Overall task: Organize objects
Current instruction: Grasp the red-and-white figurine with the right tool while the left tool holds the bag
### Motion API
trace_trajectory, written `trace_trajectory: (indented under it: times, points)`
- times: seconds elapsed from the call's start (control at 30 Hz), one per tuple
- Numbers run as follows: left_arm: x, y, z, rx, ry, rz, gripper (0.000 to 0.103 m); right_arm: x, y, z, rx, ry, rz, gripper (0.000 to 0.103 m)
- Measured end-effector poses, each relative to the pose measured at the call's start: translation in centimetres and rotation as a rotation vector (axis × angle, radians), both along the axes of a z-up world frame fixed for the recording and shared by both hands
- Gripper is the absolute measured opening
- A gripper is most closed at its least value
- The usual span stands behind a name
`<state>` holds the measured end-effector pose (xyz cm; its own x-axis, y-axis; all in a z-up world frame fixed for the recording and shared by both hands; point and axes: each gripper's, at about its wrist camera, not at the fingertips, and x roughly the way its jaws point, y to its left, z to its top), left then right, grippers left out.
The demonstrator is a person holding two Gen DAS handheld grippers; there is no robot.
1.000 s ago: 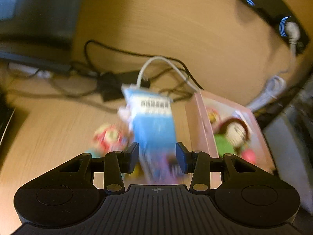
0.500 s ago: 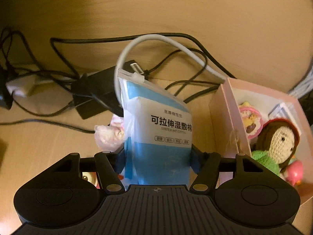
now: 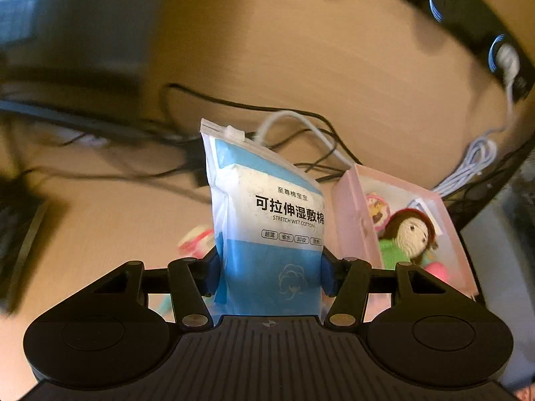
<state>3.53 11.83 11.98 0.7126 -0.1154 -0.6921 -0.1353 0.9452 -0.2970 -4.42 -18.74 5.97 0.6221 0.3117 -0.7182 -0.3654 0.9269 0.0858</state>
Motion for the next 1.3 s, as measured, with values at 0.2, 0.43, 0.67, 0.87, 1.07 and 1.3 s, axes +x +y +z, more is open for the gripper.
trace_trajectory:
  times: [0.2,0.43,0.67,0.87,1.07,1.3]
  points:
    - [-9.5,4.6,-0.9,-0.084,0.046,0.127,0.060,2.7,5.4,1.1,0.014,-0.066,0.133,0.080]
    - [-16.3,7.2,-2.0,-0.105,0.080,0.195,0.060,7.5,14.2,2.1,-0.064,-0.224,0.252,0.046]
    - [-18.6,8.0,-2.8,-0.123,0.086,0.149,0.060,11.7,17.7,1.0,-0.102,-0.125,0.217,0.034]
    - [-17.2,5.8,-4.1,-0.180,0.098,0.081,0.060,6.0,13.4,0.4,-0.072,0.014,0.227,0.035]
    - [-14.4,2.6,-5.1,-0.231,0.111,0.001,0.060,-0.1,8.5,0.9,-0.109,-0.033,0.224,0.044]
    - [-13.5,0.3,-5.5,-0.210,0.136,-0.072,0.060,-2.7,5.5,2.0,-0.139,-0.098,0.241,0.075]
